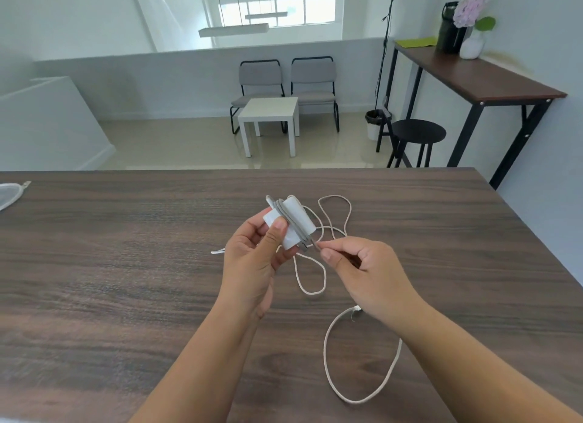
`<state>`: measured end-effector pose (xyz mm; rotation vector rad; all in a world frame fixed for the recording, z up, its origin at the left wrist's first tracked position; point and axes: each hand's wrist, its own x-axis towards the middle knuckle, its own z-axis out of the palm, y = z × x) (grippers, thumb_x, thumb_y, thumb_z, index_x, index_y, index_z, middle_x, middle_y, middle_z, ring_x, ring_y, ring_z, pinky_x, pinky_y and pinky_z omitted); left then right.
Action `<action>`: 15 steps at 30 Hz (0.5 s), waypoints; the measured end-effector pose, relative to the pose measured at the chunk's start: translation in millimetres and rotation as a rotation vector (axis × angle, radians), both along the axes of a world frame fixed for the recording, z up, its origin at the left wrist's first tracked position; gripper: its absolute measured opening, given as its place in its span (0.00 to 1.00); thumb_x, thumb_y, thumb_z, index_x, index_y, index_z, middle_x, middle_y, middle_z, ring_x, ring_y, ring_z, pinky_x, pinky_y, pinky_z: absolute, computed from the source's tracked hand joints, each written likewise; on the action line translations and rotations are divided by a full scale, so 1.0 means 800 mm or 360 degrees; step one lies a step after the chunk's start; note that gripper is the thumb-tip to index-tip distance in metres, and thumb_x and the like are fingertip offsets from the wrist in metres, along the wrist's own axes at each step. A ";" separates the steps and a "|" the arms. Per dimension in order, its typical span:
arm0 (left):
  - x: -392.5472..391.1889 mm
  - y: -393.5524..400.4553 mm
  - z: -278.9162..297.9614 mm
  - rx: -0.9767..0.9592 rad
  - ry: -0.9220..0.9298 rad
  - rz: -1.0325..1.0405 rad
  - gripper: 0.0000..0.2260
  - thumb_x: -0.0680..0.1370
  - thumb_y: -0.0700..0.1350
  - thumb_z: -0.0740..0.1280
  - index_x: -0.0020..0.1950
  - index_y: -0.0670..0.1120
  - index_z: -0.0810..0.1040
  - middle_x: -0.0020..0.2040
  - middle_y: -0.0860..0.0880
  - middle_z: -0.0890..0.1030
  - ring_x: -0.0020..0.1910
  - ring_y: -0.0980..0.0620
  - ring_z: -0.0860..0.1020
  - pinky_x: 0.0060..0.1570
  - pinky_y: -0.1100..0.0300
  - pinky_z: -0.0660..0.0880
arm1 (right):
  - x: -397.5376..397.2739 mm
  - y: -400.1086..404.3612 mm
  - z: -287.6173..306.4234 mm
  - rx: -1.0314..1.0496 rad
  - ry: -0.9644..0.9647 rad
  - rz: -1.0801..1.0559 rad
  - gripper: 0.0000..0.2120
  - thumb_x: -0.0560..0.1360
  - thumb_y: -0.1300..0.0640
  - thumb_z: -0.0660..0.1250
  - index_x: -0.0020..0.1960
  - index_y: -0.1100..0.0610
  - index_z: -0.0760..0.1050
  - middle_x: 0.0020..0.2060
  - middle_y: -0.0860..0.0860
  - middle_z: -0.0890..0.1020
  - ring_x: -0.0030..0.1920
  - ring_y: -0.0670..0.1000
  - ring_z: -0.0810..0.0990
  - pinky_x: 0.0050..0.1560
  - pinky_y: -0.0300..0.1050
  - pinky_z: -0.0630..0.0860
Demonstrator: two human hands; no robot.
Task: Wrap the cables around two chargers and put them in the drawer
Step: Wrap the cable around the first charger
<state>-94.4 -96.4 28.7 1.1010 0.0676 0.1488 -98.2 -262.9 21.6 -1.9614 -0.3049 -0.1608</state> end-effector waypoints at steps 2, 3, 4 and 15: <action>0.000 0.002 0.001 0.0072 0.0010 0.0013 0.13 0.70 0.45 0.70 0.53 0.44 0.80 0.46 0.45 0.80 0.38 0.56 0.82 0.33 0.65 0.78 | 0.001 0.000 0.001 -0.0098 -0.0063 -0.0023 0.07 0.76 0.58 0.68 0.48 0.50 0.84 0.30 0.34 0.80 0.34 0.36 0.76 0.36 0.26 0.67; 0.000 0.002 0.001 0.0113 0.0005 0.0018 0.14 0.69 0.44 0.70 0.53 0.44 0.80 0.44 0.47 0.81 0.36 0.57 0.82 0.32 0.66 0.77 | 0.002 -0.001 0.004 -0.0143 -0.0077 -0.0026 0.06 0.76 0.57 0.68 0.46 0.50 0.84 0.29 0.34 0.79 0.33 0.37 0.76 0.36 0.27 0.67; 0.000 0.002 0.000 0.0165 -0.0004 0.0021 0.15 0.69 0.44 0.71 0.54 0.43 0.80 0.43 0.48 0.81 0.36 0.57 0.82 0.32 0.66 0.77 | 0.002 -0.003 0.006 -0.0196 -0.0097 -0.0020 0.05 0.76 0.57 0.69 0.45 0.50 0.83 0.28 0.34 0.78 0.32 0.38 0.75 0.35 0.28 0.67; -0.007 -0.006 -0.007 0.0402 -0.0163 0.0018 0.19 0.67 0.43 0.74 0.56 0.42 0.77 0.44 0.52 0.83 0.40 0.55 0.83 0.39 0.63 0.79 | 0.001 -0.010 0.029 -0.0778 -0.0392 0.0154 0.08 0.76 0.52 0.67 0.38 0.47 0.75 0.28 0.38 0.70 0.34 0.37 0.72 0.34 0.31 0.64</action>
